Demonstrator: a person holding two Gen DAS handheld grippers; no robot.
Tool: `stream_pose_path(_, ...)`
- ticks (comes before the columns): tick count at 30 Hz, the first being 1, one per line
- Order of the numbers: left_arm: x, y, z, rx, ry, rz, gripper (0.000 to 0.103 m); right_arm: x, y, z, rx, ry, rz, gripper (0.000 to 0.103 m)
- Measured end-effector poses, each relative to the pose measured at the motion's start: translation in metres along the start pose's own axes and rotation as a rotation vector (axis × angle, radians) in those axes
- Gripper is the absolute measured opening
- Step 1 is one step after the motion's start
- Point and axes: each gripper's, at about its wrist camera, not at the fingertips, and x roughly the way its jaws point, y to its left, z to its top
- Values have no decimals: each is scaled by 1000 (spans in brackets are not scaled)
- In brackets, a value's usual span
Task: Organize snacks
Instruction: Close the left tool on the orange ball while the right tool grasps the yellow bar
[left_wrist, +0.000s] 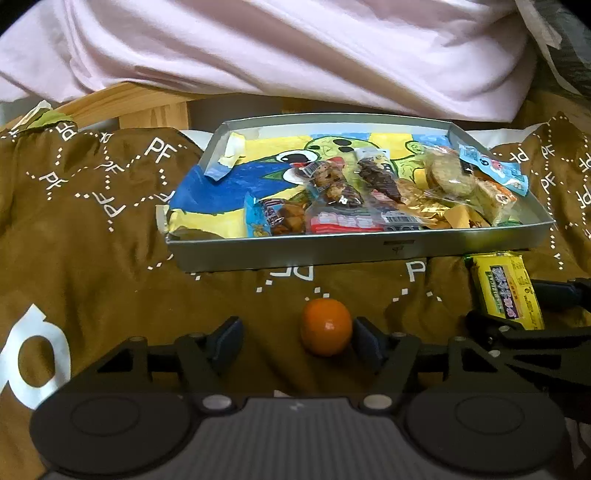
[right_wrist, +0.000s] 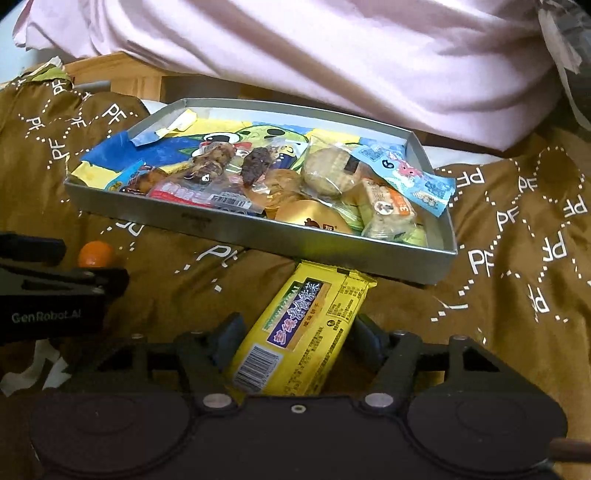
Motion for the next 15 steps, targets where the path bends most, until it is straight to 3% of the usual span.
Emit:
stream_pose_path(9, -1, -4, -3, 25, -16, 8, 54, 0, -1, -1, 20, 3, 15, 64)
stream_pose_path(15, -1, -10, -3, 60, -13, 34, 35, -3, -2, -1, 44, 0, 39, 60)
